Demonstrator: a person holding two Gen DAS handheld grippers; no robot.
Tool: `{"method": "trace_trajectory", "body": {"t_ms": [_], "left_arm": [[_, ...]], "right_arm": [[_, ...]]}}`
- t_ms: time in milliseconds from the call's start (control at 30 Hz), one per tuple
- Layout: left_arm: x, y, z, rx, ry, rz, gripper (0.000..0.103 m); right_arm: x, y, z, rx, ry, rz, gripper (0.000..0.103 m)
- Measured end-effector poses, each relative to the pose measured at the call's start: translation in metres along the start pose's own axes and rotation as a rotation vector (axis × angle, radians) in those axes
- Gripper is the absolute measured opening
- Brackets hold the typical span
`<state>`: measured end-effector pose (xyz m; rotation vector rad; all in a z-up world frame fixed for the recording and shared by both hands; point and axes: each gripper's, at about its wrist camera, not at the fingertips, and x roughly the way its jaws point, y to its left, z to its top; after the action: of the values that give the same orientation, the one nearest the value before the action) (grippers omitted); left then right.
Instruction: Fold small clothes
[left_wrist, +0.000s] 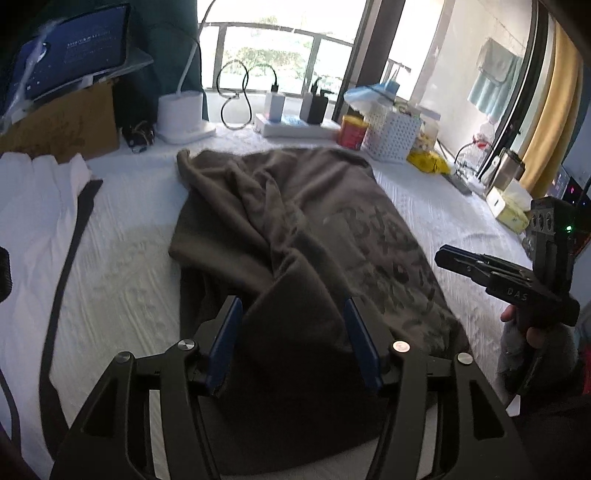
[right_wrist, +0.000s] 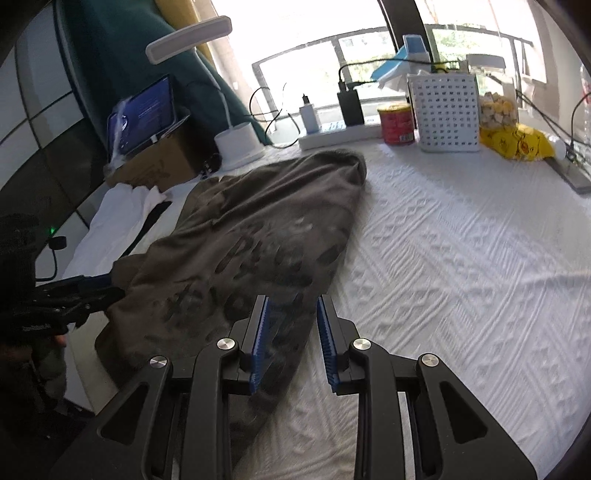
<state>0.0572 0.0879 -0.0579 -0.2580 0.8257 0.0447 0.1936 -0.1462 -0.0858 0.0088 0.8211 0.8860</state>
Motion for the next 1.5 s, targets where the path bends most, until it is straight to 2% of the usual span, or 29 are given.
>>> {"method": "trace_trajectory", "body": {"t_ms": [267,400,533,567,600,633,700,833,933,1200,1367,1500], "left_arm": [[0.007,0.001,-0.012,-0.018,0.042,-0.017,0.058],[0.021,-0.002,-0.017,0.004,0.094,0.014,0.058],[0.022,0.002,-0.02,-0.021,0.083,-0.019,0.056],[0.021,0.002,-0.02,-0.011,0.08,-0.026,0.048],[0.02,0.0,-0.021,0.004,0.086,-0.042,0.026],[0.018,-0.002,-0.021,0.016,0.089,-0.045,0.013],[0.012,-0.007,-0.02,0.036,0.084,-0.033,0.009],[-0.014,-0.012,-0.013,0.046,0.056,-0.014,0.008],[-0.029,-0.013,-0.012,0.059,0.067,0.012,0.008],[-0.016,0.001,-0.034,0.059,0.15,0.079,0.008],[-0.015,0.001,-0.041,0.071,0.141,0.061,0.008],[-0.014,0.005,-0.044,0.063,0.141,0.036,0.011]], "right_arm": [[-0.009,0.004,-0.009,0.007,-0.003,0.01,0.029],[-0.009,0.007,-0.013,0.006,0.01,0.007,0.029],[-0.008,0.01,-0.016,0.002,0.02,0.005,0.029],[-0.008,0.01,-0.016,0.001,0.025,0.002,0.029],[-0.007,0.011,-0.017,0.0,0.029,-0.002,0.029],[-0.007,0.012,-0.017,-0.002,0.03,-0.004,0.029],[-0.006,0.013,-0.017,-0.008,0.035,-0.013,0.029],[-0.004,0.015,-0.019,-0.013,0.041,-0.027,0.029],[-0.003,0.019,-0.021,-0.028,0.052,-0.036,0.029],[-0.002,0.035,-0.035,-0.084,0.097,-0.061,0.029],[-0.004,0.039,-0.046,-0.078,0.13,-0.052,0.029],[-0.009,0.046,-0.059,-0.091,0.107,-0.048,0.029]]}}
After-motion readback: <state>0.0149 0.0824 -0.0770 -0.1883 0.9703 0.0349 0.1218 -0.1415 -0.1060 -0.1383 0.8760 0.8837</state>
